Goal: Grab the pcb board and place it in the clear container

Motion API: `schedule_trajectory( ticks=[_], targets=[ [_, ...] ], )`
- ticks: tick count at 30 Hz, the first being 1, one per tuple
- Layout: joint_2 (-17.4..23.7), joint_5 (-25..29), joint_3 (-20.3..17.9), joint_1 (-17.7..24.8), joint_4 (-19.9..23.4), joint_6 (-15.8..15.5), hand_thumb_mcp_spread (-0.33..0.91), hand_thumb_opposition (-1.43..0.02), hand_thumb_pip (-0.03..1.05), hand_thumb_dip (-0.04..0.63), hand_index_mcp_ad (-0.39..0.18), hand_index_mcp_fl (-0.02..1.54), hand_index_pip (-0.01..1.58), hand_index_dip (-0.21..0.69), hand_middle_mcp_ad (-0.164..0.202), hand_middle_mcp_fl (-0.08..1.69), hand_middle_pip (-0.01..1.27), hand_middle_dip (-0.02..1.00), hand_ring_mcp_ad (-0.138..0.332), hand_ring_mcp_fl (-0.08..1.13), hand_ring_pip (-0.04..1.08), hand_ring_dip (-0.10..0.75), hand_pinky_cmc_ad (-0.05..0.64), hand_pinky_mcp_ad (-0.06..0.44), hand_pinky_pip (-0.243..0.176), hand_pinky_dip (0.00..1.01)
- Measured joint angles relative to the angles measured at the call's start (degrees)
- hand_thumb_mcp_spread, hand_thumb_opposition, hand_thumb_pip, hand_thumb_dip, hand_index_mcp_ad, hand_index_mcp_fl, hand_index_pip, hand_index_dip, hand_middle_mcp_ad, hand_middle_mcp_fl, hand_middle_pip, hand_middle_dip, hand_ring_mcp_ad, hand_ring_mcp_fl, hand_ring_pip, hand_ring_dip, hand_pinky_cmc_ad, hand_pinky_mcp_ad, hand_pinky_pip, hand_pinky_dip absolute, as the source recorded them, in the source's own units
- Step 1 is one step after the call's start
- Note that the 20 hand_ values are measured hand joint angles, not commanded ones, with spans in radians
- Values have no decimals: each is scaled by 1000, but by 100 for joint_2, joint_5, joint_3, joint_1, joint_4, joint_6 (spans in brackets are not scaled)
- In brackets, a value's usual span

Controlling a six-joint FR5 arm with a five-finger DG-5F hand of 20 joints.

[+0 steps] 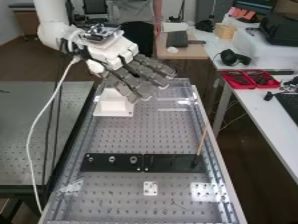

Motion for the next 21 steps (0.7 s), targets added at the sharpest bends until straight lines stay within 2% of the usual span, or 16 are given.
schedule_trajectory(
  ticks=[7, 16, 21],
  targets=[
    [-461, 860, -60, 173, 394, 518, 307, -668, 194, 21, 0, 159, 105, 229, 117, 24, 152, 26, 243, 38, 89, -37, 288, 215, -105, 421],
    [-811, 1837, -233, 339, 1191, 555, 386, -696, 227, 37, -40, 260, 101, 386, 117, 12, 152, 47, 244, 37, 87, -37, 283, 213, -105, 377],
    [-1016, 2039, -180, 363, 1131, 758, 415, -698, 236, 52, -84, 260, 101, 435, 117, 2, 154, 80, 243, 17, 68, -37, 278, 199, -108, 316]
  ],
)
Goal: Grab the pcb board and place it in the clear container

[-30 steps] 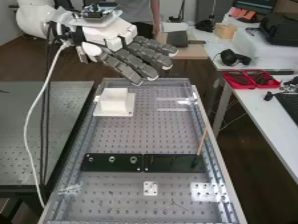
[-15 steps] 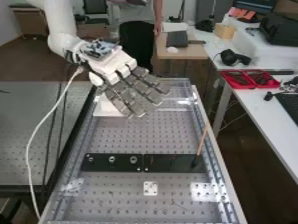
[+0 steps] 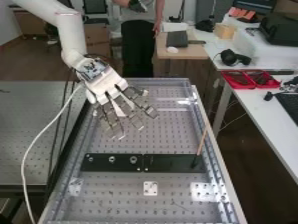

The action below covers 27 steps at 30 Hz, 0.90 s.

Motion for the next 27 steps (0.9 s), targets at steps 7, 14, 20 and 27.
schedule_trajectory(
  ticks=[7, 14, 20, 27],
  targets=[
    [-326, 388, 146, 47, -13, 210, 468, -712, 253, 101, -101, 260, 197, 454, 117, 2, 152, 99, 246, 7, 63, -37, 278, 199, -108, 222],
    [-518, 519, 267, 44, 17, 486, 506, -710, 290, 131, -120, 188, 625, 454, 115, 0, 150, 110, 246, 5, 70, -24, 281, 195, -108, 192],
    [-677, 499, 377, -17, -226, 348, 522, -735, 290, 152, -138, 159, 850, 450, 113, 3, 154, 126, 246, 9, 65, -21, 283, 195, -108, 190],
    [-1004, 367, 603, -189, -1043, 1576, 569, -757, 307, 192, -155, 136, 974, 454, 110, 2, 152, 140, 250, 9, 73, -14, 279, 195, -108, 190]
  ],
)
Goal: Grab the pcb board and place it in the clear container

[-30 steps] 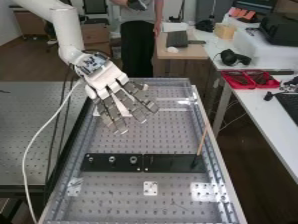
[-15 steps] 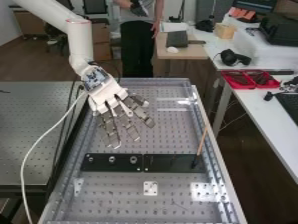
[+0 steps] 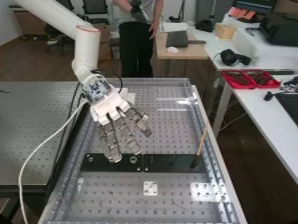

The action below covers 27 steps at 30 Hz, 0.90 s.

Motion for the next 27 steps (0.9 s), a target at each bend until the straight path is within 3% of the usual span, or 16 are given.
schedule_trajectory(
  ticks=[3, 9, 20, 27],
  targets=[
    [-159, -103, 88, -127, -209, 232, 588, -775, 316, 208, -155, 140, 1030, 450, 110, 2, 154, 141, 250, 12, 75, -12, 279, 195, -105, 190],
    [-318, -307, 200, -299, -277, 262, 595, -803, 326, 229, -169, 176, 1091, 454, 93, 24, 152, 155, 248, 12, 75, -5, 281, 199, -105, 188],
    [-369, -429, 234, -460, 73, -75, 609, -820, 332, 253, -195, 290, 1117, 449, 93, 59, 154, 157, 246, 14, 75, 9, 260, 202, -91, 195],
    [-491, -390, 405, -484, -21, 119, 604, -822, 351, 251, -195, 358, 1136, 442, 93, 59, 152, 161, 246, 16, 79, 10, 264, 202, -93, 192]
  ],
)
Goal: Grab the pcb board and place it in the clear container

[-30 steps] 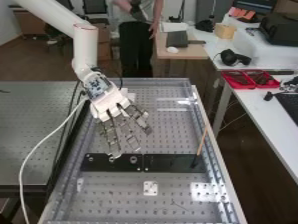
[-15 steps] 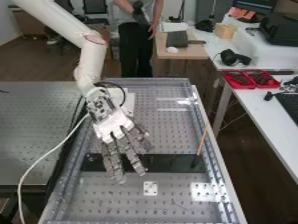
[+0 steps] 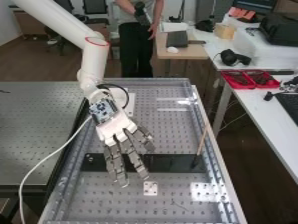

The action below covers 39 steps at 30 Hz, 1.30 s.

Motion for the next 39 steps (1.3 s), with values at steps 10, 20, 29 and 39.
schedule_trajectory(
  ticks=[10, 20, 29, 39],
  targets=[
    [-211, 93, 273, -15, -486, 615, 641, -834, 354, 269, -195, 377, 1121, 440, 93, 56, 152, 164, 250, 26, 73, 14, 265, 199, -93, 195],
    [-563, 296, 617, 48, -1191, 1383, 632, -834, 354, 269, -192, 354, 1112, 438, 93, 56, 152, 164, 251, 26, 77, 14, 265, 199, -89, 195],
    [-887, 495, 965, 96, -2011, 2304, 632, -834, 354, 269, -190, 339, 1110, 426, 93, 56, 152, 164, 251, 30, 82, 14, 265, 199, -86, 190],
    [-1208, 632, 1281, 147, -2940, 3283, 632, -834, 354, 269, -190, 337, 1114, 426, 93, 59, 152, 164, 248, 33, 82, 24, 262, 202, -77, 194]
  ],
)
